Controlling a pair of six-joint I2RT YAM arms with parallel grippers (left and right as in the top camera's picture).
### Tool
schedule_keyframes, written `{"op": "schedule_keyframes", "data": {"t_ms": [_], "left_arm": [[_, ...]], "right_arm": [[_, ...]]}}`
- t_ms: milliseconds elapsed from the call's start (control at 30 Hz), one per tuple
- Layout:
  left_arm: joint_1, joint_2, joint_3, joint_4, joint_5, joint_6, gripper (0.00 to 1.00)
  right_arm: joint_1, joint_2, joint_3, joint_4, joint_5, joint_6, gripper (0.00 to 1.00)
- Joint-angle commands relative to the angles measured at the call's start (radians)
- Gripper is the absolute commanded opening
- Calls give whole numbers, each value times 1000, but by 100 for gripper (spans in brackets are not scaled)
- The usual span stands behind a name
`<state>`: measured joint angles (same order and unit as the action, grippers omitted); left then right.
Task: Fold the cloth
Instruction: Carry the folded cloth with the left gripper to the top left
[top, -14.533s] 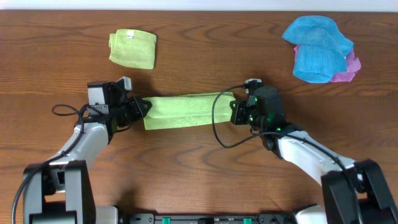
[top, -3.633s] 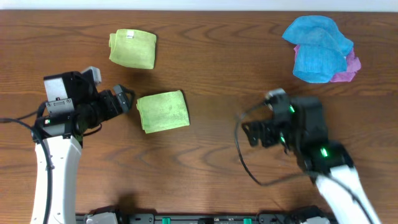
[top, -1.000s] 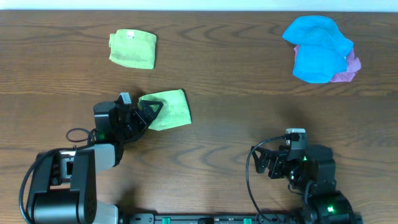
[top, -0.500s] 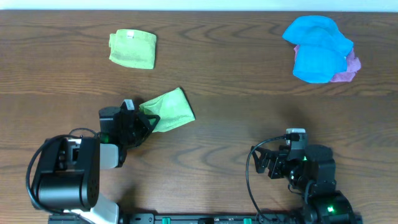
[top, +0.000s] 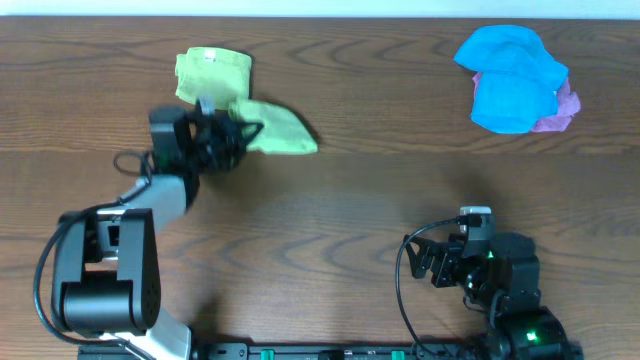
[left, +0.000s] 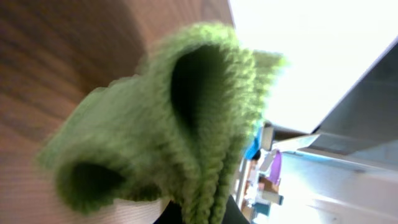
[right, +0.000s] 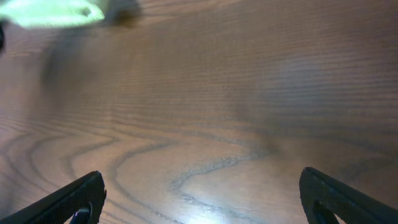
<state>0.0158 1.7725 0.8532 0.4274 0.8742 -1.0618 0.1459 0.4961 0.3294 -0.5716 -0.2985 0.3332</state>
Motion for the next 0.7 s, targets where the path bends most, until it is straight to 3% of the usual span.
{"op": "schedule_keyframes", "data": {"t_ms": [0,133,267,467,667], "left_arm": [[-3,-20,190,-171,-14,63,5],[-3,-2,401,-407,-124,151,5],[9,80,602,-522,-136,180,5],[38,297,901,-610,-41,181,5],[86,441,1075,-700,26,195,5]], "right_arm": [[-8,-6,-5,-1,-5,14,99],[-8,-6,-5,-1,-5,14,99],[-8,-6,-5,-1,-5,14,99],[-8,-6,-5,-1,-5,14,99],[-8,-6,-5,-1,-5,14,99]]}}
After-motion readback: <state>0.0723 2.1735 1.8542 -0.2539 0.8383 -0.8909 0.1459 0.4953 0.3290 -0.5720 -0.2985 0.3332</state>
